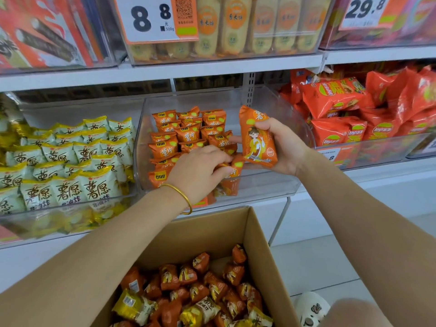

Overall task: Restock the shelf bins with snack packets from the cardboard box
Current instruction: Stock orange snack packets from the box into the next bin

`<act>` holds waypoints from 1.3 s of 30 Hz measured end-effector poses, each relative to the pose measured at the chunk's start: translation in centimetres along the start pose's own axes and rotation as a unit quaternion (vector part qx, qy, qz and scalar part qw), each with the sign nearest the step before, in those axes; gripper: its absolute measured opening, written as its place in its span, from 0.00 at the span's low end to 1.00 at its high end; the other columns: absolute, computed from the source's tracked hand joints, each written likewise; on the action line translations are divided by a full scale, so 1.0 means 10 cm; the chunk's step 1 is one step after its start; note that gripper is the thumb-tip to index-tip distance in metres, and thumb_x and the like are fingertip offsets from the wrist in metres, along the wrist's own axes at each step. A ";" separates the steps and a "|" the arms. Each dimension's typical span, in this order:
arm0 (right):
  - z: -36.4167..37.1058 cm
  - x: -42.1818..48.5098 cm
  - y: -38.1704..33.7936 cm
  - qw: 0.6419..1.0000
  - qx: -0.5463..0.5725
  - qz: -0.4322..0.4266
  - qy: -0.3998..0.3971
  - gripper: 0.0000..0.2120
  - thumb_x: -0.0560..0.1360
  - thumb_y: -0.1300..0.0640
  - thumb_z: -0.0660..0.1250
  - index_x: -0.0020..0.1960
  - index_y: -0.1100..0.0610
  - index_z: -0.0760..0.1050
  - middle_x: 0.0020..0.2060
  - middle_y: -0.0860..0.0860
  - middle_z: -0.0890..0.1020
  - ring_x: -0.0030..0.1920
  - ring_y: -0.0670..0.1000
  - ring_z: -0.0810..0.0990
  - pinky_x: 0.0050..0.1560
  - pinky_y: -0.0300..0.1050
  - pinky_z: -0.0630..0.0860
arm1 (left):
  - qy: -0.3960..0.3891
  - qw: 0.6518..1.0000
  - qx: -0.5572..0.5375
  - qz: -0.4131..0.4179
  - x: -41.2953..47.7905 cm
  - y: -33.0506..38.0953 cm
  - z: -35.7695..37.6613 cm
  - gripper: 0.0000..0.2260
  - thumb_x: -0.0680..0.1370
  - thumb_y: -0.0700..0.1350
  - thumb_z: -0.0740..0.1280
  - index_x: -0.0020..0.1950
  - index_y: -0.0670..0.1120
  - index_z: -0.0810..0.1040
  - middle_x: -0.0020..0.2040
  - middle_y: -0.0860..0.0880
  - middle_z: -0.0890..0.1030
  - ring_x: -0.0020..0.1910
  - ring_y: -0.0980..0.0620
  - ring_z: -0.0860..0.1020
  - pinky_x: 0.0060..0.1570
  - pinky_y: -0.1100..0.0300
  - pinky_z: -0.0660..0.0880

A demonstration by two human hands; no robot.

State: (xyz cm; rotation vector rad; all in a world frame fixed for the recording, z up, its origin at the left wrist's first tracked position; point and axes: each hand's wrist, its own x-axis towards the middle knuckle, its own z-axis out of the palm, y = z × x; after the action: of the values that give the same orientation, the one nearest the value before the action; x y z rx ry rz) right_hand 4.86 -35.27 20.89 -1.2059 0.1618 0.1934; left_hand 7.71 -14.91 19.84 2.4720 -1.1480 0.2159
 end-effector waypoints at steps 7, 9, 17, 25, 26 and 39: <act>0.01 0.00 0.02 1.000 0.006 -0.001 0.001 0.23 0.69 0.51 0.65 0.62 0.58 0.73 0.61 0.61 0.79 0.57 0.59 0.79 0.59 0.56 0.76 | -0.030 0.999 -0.004 -0.012 0.04 0.03 0.02 0.13 0.78 0.50 0.65 0.59 0.49 0.80 0.56 0.50 0.79 0.56 0.47 0.75 0.55 0.48 0.73; 0.02 0.02 0.02 1.000 0.003 -0.003 0.012 0.19 0.72 0.52 0.64 0.61 0.58 0.73 0.60 0.61 0.79 0.55 0.58 0.80 0.58 0.54 0.77 | -0.042 0.999 0.018 -0.008 -0.02 -0.03 0.02 0.13 0.79 0.50 0.62 0.62 0.50 0.79 0.59 0.51 0.79 0.59 0.48 0.74 0.57 0.48 0.72; 0.10 0.06 0.01 0.997 -0.032 -0.009 0.066 0.10 0.77 0.53 0.62 0.54 0.57 0.75 0.47 0.55 0.83 0.46 0.54 0.82 0.55 0.51 0.78 | -0.118 0.989 0.076 -0.036 0.16 0.03 -0.12 0.15 0.79 0.52 0.58 0.47 0.52 0.84 0.52 0.52 0.81 0.56 0.46 0.71 0.58 0.47 0.70; 0.11 0.16 0.03 0.999 0.001 -0.001 0.052 0.14 0.76 0.53 0.62 0.58 0.58 0.76 0.49 0.55 0.83 0.48 0.54 0.82 0.55 0.50 0.78 | -0.118 0.977 0.144 -0.102 0.35 -0.08 -0.01 0.25 0.82 0.56 0.50 0.78 0.53 0.50 0.79 0.51 0.49 0.77 0.50 0.47 0.73 0.45 0.48; 0.09 0.17 0.03 0.999 0.006 0.001 0.049 0.13 0.76 0.53 0.62 0.58 0.58 0.76 0.49 0.56 0.83 0.49 0.54 0.81 0.56 0.51 0.77 | -0.134 0.975 0.144 -0.106 0.37 -0.10 0.01 0.25 0.82 0.57 0.48 0.78 0.53 0.48 0.79 0.52 0.47 0.77 0.51 0.45 0.74 0.44 0.46; 0.04 0.34 0.06 0.998 -0.005 0.057 0.029 0.17 0.75 0.50 0.63 0.59 0.58 0.76 0.48 0.57 0.83 0.46 0.55 0.82 0.50 0.52 0.79 | -0.160 0.970 0.151 -0.107 0.36 -0.15 0.02 0.26 0.82 0.56 0.47 0.78 0.53 0.45 0.79 0.52 0.44 0.77 0.51 0.45 0.74 0.47 0.47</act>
State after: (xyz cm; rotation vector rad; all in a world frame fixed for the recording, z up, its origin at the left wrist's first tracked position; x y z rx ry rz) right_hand 8.06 -34.47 19.66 -1.2144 0.2808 0.2583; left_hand 11.22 -16.66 20.33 2.9607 -1.0176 -0.0817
